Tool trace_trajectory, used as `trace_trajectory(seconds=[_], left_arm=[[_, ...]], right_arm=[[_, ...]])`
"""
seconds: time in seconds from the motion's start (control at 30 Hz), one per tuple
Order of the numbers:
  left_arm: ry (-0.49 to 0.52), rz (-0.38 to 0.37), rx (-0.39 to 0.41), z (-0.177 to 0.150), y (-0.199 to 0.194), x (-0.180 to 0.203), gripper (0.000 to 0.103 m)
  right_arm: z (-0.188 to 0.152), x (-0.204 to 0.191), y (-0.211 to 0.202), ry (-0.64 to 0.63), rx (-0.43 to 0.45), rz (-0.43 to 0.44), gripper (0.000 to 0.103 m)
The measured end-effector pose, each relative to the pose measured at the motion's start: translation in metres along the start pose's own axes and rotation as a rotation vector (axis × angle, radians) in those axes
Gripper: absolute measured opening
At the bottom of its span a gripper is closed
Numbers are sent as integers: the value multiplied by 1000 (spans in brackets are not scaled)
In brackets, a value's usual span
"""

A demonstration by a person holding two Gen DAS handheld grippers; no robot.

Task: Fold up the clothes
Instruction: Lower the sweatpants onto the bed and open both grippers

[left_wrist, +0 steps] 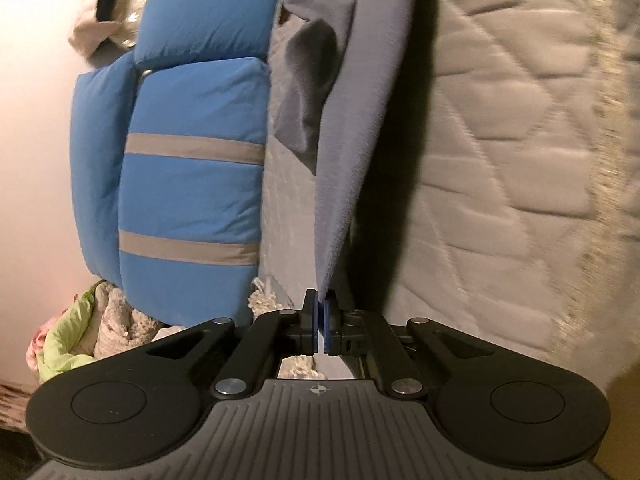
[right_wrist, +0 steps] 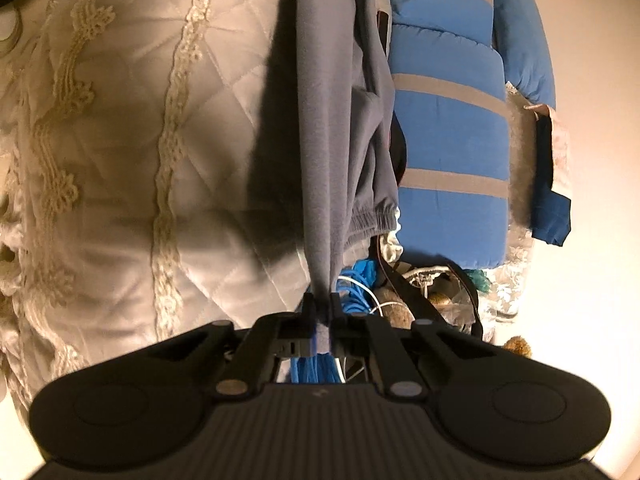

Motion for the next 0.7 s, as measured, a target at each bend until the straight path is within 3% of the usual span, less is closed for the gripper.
trace_trajectory(seconds=[0.13, 0.3, 0.33, 0.43, 0.47, 0.57, 0.6, 0.63, 0.7], left_arm=[[37, -14, 1, 1, -1, 16, 3], [35, -26, -44, -3, 10, 30, 7], [36, -32, -58, -6, 13, 31, 9], [35, -34, -95, -14, 23, 32, 31], [35, -28, -103, -16, 26, 32, 32], [5, -47, -125, -21, 36, 28, 31], [-3, -71, -153, -23, 38, 28, 23], [-11, -100, -185, -26, 41, 28, 3], [-10, -118, -210, -30, 41, 29, 3]], right_arm=[[-8, 4, 1, 23, -15, 18, 5], [0, -9, 2, 26, -10, 107, 7], [0, -11, 2, 32, -13, 112, 28], [0, -15, 2, 45, -32, 110, 43], [0, -15, 2, 46, -33, 104, 51], [-1, -16, 1, 49, -33, 96, 63], [-1, -17, 0, 50, -33, 96, 63], [0, -17, 1, 50, -35, 95, 64], [0, -18, 0, 43, -36, 90, 67]])
Point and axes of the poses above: each gripper's, at about its wrist camera, not at the fingertips, and y roughly the way its jaws point, x to its right, z to its top, the point moved 5 cm from there along y, roughly the way its jaws point, and after that the axes turned 4 degrees about y, right-handed, at the moved point
